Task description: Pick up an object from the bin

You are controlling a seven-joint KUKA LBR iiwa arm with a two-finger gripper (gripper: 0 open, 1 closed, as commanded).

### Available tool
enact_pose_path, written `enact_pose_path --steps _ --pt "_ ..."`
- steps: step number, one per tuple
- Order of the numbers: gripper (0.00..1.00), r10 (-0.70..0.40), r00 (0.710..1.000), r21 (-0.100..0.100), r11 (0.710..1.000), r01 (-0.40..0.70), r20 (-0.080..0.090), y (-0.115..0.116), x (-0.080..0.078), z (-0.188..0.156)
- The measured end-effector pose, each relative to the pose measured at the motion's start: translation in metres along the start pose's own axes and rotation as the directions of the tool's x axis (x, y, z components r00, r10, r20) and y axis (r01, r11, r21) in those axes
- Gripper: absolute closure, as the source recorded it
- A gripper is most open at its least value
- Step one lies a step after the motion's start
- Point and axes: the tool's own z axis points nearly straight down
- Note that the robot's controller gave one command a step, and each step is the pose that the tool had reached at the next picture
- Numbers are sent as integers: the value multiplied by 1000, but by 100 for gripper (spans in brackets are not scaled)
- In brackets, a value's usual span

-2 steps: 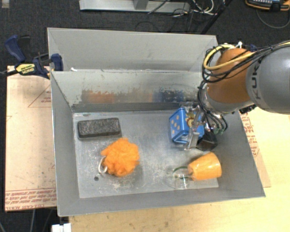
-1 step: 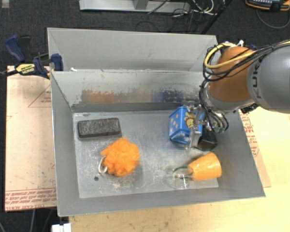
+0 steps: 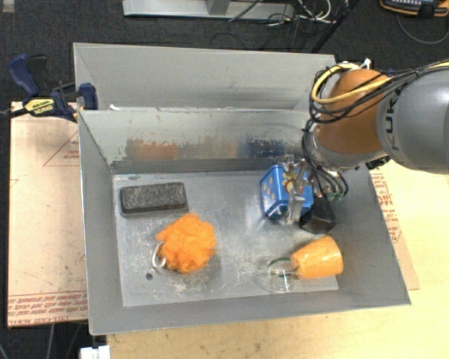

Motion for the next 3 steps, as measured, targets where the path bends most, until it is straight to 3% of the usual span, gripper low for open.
enact_pose_path --steps 2,3 --pt "100 -12 1000 -24 1000 12 13 -6 1 2" --pt "100 -27 1000 -27 999 27 5 -6 -3 2"
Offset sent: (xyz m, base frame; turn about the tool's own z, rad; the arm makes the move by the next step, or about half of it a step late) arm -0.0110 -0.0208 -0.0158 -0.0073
